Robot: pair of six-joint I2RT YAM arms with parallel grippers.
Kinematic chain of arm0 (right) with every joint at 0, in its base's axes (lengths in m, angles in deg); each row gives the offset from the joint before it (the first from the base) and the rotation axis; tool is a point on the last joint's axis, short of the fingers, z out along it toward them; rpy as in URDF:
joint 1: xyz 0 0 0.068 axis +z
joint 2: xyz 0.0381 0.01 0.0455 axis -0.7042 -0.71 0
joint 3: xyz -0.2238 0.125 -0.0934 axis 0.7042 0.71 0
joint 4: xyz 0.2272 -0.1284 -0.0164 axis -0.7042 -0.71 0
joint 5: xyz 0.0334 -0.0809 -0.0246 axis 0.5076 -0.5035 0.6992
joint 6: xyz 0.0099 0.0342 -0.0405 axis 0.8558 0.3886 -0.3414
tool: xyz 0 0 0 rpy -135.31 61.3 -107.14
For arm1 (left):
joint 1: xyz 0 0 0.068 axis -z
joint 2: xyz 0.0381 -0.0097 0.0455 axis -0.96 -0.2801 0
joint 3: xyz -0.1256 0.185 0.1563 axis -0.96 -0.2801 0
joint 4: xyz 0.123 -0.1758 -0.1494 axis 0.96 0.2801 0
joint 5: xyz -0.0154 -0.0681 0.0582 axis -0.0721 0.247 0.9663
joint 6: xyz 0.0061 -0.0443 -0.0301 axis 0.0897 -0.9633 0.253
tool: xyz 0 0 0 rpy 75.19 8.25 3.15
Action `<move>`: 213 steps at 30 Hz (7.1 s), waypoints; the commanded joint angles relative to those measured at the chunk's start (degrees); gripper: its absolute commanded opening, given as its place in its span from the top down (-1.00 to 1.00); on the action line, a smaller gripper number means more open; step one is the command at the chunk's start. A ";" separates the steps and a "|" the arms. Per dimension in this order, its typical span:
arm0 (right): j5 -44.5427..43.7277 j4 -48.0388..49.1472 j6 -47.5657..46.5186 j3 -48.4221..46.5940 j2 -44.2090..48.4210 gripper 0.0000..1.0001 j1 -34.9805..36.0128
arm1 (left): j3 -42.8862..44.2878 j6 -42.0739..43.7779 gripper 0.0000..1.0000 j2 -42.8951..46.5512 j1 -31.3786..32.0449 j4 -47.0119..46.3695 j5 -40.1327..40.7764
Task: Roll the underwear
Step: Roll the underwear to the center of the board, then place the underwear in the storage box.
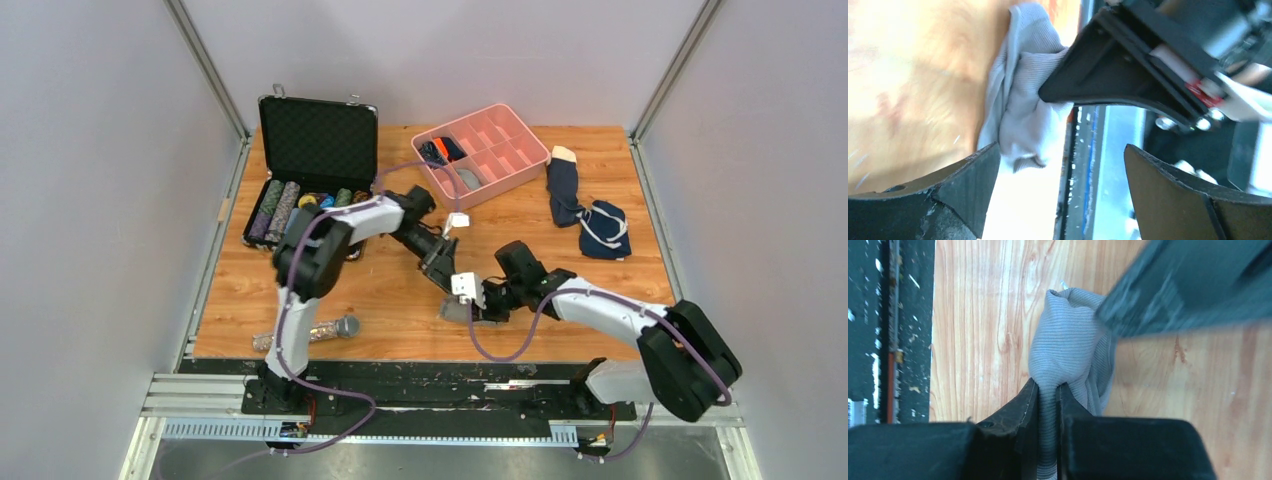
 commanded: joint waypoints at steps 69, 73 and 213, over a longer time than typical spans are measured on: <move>27.44 -38.63 17.15 -41.90 -22.58 -1.00 -46.12 | -29.42 35.16 0.88 16.95 16.70 -35.73 36.39; 14.72 -6.48 14.48 -17.50 9.88 -1.00 -49.34 | -24.50 33.53 0.92 13.86 15.46 -29.68 32.82; -15.42 -11.51 32.47 -83.70 -66.39 1.00 -26.64 | 1.70 -6.41 -1.00 38.14 -22.03 -1.49 27.46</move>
